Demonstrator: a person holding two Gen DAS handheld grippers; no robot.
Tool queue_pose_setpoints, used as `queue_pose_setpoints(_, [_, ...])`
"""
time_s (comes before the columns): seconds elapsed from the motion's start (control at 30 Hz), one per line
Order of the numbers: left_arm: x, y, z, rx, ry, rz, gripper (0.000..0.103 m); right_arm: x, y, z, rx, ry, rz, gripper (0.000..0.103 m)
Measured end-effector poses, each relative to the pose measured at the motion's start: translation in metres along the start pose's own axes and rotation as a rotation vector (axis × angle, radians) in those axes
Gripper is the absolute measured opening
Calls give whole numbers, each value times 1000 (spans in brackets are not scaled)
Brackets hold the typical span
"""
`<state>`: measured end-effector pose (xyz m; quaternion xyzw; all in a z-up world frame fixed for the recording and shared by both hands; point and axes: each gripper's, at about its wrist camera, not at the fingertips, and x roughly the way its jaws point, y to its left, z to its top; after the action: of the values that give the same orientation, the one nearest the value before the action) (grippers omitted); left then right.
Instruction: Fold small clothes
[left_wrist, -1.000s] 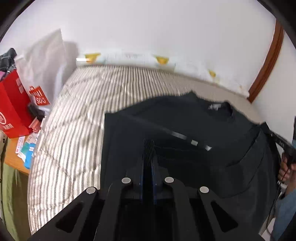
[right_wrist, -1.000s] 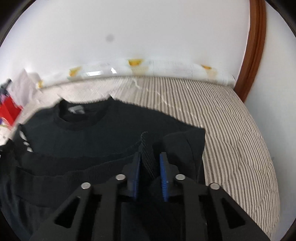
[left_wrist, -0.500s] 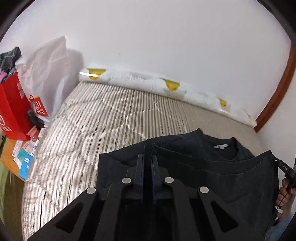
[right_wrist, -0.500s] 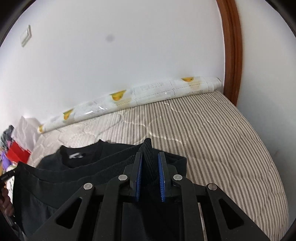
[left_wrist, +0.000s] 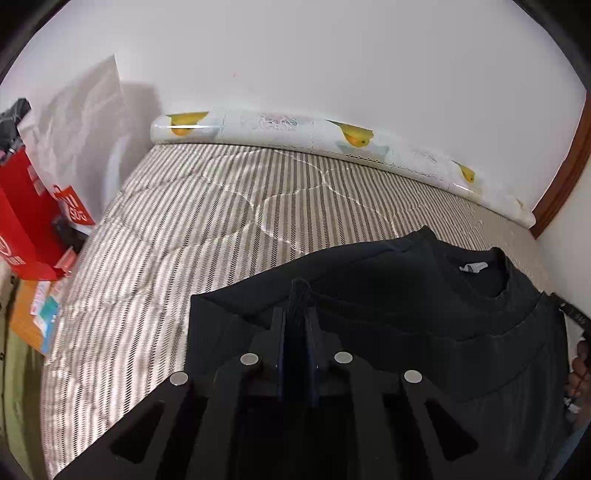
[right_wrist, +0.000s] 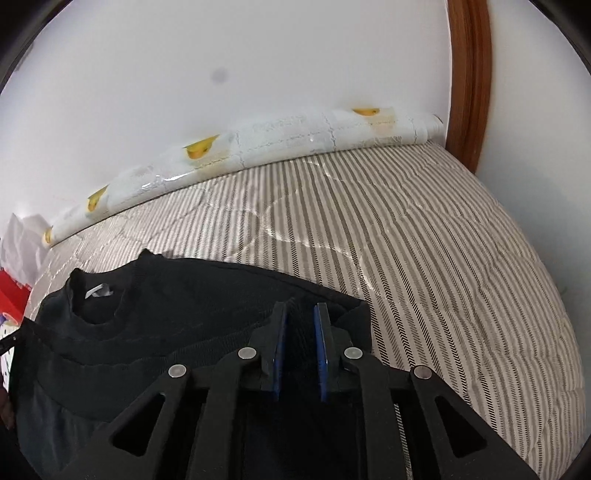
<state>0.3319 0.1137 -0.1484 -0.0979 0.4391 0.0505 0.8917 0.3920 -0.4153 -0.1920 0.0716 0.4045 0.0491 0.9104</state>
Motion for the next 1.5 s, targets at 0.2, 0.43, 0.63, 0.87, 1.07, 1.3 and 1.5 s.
queue_pose_setpoints(0.2, [-26, 2, -11, -20, 0, -9, 27, -45, 25, -8, -41, -48, 0, 24])
queue_pose_setpoints(0.43, [-77, 5, -51, -3, -31, -44, 47, -90, 84, -49, -124, -63, 71, 39])
queue_pose_setpoints(0.63, [-114, 31, -108, -40, -37, -78, 53, -104, 148, -95, -199, -37, 143, 39])
queue_pose_setpoints(0.87, [-137, 63, -165, -75, -21, -88, 53, -93, 205, -136, -286, 8, 129, 39])
queue_pose_setpoints(1.07, [-147, 80, -196, -134, -12, -155, 54, -92, 209, -166, -324, -1, 42, 39])
queue_pose_setpoints(1.3, [-131, 92, -216, -218, 21, -240, 54, -118, 201, -196, -338, -1, 24, 39])
queue_pose_setpoints(1.5, [-119, 94, -211, -248, 0, -359, 57, -141, 196, -222, -365, -27, 9, 39])
